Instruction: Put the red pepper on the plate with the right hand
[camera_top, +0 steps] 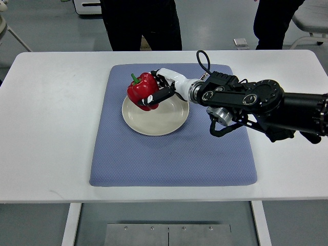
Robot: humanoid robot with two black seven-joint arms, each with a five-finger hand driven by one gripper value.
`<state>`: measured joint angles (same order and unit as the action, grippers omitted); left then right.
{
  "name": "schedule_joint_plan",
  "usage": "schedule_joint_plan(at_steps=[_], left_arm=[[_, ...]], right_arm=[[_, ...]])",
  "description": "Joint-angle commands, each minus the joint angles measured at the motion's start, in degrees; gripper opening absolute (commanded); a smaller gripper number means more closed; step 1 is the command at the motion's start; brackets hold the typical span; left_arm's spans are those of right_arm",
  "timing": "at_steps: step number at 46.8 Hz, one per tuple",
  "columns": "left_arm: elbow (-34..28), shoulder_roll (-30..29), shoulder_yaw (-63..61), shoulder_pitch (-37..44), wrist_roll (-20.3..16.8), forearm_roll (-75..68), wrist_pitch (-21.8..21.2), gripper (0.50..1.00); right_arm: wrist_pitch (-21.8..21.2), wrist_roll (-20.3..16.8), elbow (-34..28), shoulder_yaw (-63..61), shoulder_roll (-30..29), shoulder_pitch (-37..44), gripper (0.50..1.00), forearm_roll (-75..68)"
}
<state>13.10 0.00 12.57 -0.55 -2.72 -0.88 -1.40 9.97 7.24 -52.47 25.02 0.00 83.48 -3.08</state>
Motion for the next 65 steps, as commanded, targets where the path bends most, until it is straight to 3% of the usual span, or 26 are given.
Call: schedule_joint_plan(at_steps=[1,34,54,65], left_arm=[[0.0,0.0,0.0,0.0,0.0,0.0,0.0,1.000],[0.0,0.0,0.0,0.0,0.0,0.0,0.0,1.000],[0.0,0.0,0.0,-0.1,0.0,0.0,0.0,1.000],[0.0,0.0,0.0,-0.1,0.0,0.0,0.0,1.000]], right_arm=[[0.4,0.2,0.0,0.0,0.0,-0.9,0.991,0.0],[0.2,0.3,1.1,-1.1,0.0,-1.3,1.000,0.2],[0.4,0.4,7.2,-20.7,0.0,-7.9,1.000,0.1],[-1.1,0.6,8.3,-36.0,7.7,-17.0,1.000,0.1]])
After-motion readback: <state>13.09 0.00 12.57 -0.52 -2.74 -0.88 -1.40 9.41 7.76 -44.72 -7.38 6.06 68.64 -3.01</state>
